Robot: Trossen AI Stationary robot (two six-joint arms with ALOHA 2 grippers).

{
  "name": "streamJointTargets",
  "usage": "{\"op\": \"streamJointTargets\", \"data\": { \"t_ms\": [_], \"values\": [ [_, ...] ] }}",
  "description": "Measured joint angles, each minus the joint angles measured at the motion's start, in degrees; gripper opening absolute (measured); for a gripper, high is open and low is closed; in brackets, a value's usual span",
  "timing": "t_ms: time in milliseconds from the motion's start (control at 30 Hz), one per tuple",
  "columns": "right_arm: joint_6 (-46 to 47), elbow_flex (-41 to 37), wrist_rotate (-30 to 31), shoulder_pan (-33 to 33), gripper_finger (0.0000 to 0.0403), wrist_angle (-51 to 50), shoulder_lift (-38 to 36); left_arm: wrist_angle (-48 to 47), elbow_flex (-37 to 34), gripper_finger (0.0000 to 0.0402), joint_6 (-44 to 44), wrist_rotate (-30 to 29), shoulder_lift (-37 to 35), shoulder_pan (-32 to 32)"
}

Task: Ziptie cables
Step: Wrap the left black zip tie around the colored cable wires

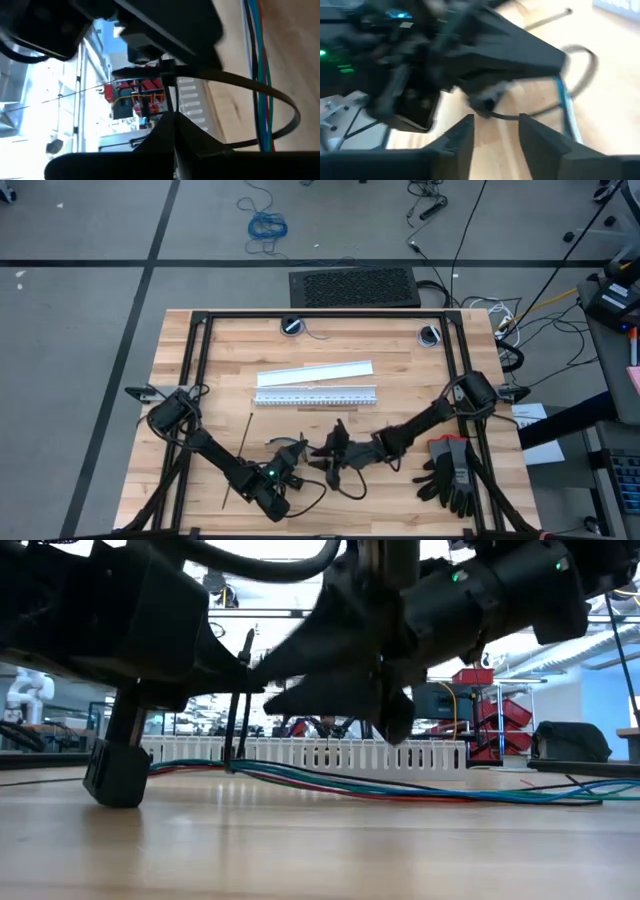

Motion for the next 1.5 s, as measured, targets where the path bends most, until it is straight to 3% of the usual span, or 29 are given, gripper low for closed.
{"op": "streamJointTargets", "data": {
  "t_ms": [133, 267, 633, 1133, 1500],
  "values": [
    [-5.41, 0.00, 0.87, 1.38, 0.0183, 0.17, -2.25, -0.02, 0.01, 0.0000, -2.75, 1.56, 0.00, 0.01],
    [-8.95, 0.07, 2.96, 2.29, 0.0189, 0.15, -3.17, -0.42, 0.01, 0.0000, -4.79, 1.70, 0.00, -0.01],
    [-16.54, 0.04, -0.23, 0.55, 0.0137, 3.02, -1.79, -0.45, -0.03, 0.0000, -5.23, 1.71, 0.02, -0.01],
    [-16.56, 0.04, -1.74, -0.83, 0.0100, 2.24, -1.79, -0.38, -0.03, 0.0000, -5.23, 2.77, 0.02, 0.01],
    [-16.69, 0.04, -3.76, -1.48, 0.0021, 2.24, -1.79, -0.25, -0.03, 0.0000, -5.31, 2.97, 0.02, 0.05]
  ]
}}
